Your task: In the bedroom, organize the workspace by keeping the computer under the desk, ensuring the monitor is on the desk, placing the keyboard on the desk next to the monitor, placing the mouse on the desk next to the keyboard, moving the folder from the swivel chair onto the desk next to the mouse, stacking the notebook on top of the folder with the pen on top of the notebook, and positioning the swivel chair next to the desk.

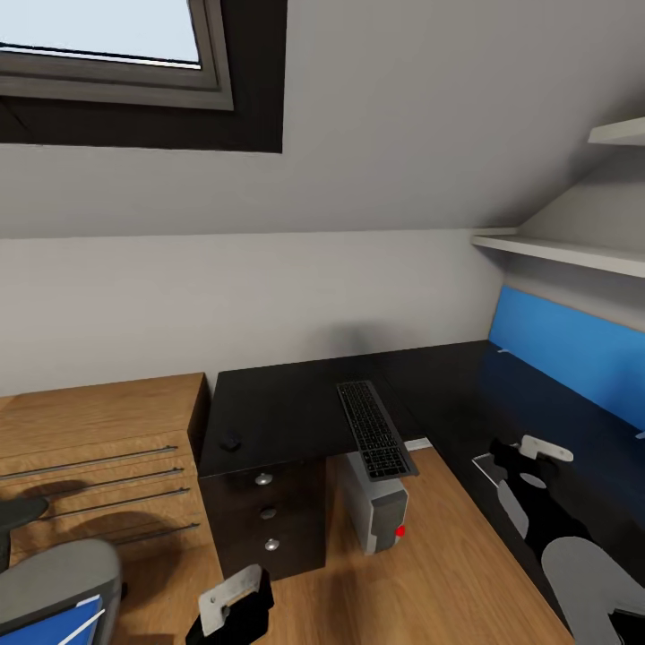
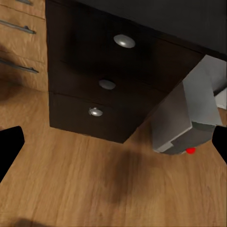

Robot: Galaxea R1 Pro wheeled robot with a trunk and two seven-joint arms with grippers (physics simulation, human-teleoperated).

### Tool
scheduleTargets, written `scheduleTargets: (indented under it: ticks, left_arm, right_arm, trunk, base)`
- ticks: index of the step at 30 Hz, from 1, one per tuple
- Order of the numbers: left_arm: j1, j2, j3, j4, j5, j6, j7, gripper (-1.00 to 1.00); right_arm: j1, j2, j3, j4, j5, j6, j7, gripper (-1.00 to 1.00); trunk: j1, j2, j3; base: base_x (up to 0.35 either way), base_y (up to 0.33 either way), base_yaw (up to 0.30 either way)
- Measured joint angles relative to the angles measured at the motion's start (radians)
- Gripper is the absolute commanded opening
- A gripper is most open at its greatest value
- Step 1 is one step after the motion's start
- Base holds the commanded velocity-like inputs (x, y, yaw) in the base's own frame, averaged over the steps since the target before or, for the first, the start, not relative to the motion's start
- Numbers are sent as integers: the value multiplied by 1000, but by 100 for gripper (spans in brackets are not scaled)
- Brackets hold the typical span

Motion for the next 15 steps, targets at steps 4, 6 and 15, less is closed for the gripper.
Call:
scheduleTargets:
  ticks: [4, 6, 15]
  left_arm:
    - [0, 0, 72, 0, 1, -1, 1, 100]
    - [0, -1, 163, 0, 2, -1, -1, 100]
    - [0, -2, 207, 0, 3, 0, -3, 100]
  right_arm:
    - [0, -2, -1, 1, -1, 4, -3, 100]
    - [0, -6, -6, 3, -3, 8, -7, 100]
    - [0, -8, -9, 5, -5, 28, -10, 100]
  trunk:
    - [0, 0, 0]
    - [0, 0, 0]
    - [0, 0, 0]
  base:
    - [0, 0, 0]
    - [0, 0, 0]
    - [156, -8, 0]
